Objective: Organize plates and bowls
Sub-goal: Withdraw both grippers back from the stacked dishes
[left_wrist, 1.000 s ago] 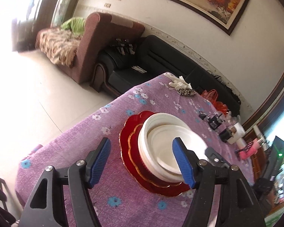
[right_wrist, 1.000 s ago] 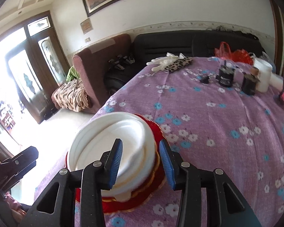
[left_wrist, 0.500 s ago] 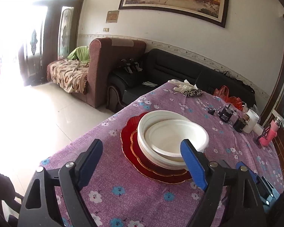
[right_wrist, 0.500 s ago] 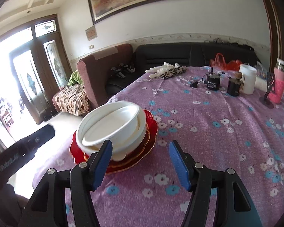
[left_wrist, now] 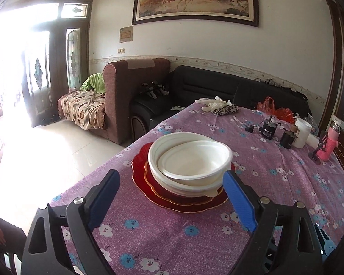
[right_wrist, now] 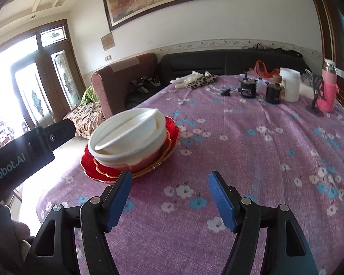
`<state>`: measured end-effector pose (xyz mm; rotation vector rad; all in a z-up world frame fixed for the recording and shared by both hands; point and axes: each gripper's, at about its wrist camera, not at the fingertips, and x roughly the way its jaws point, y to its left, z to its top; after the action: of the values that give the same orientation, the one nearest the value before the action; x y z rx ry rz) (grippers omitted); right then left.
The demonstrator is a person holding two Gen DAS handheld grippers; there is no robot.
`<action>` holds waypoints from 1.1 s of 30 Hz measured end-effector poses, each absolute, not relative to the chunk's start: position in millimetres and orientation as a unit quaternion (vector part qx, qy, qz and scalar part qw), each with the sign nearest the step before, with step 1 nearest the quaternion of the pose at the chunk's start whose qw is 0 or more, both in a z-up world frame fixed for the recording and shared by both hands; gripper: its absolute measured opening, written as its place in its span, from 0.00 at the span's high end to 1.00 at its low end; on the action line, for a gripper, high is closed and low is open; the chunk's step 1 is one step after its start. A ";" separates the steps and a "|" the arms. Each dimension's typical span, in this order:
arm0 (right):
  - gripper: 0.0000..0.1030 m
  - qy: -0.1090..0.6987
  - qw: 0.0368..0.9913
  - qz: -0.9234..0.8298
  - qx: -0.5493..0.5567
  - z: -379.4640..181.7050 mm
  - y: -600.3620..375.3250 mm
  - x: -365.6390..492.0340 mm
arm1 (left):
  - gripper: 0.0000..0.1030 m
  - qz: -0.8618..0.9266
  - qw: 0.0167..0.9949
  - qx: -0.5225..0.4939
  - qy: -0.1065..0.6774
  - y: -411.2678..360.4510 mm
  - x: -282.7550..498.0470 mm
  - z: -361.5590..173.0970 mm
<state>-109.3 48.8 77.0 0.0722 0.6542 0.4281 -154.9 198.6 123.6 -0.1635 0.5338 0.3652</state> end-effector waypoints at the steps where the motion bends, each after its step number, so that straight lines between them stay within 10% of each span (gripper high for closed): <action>1: 0.28 0.320 0.924 0.207 0.037 75.1 46.5 -109.6 | 0.12 0.177 0.945 -0.077 0.264 195.7 -153.9 122.0; 33: 0.26 0.299 0.929 0.220 0.011 70.6 56.6 -131.9 | 0.00 0.263 0.945 -0.084 0.176 198.5 -190.3 144.2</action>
<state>-131.9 56.6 70.6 0.0215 0.6119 0.4500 -190.3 198.5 144.2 -0.1712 0.3593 0.5363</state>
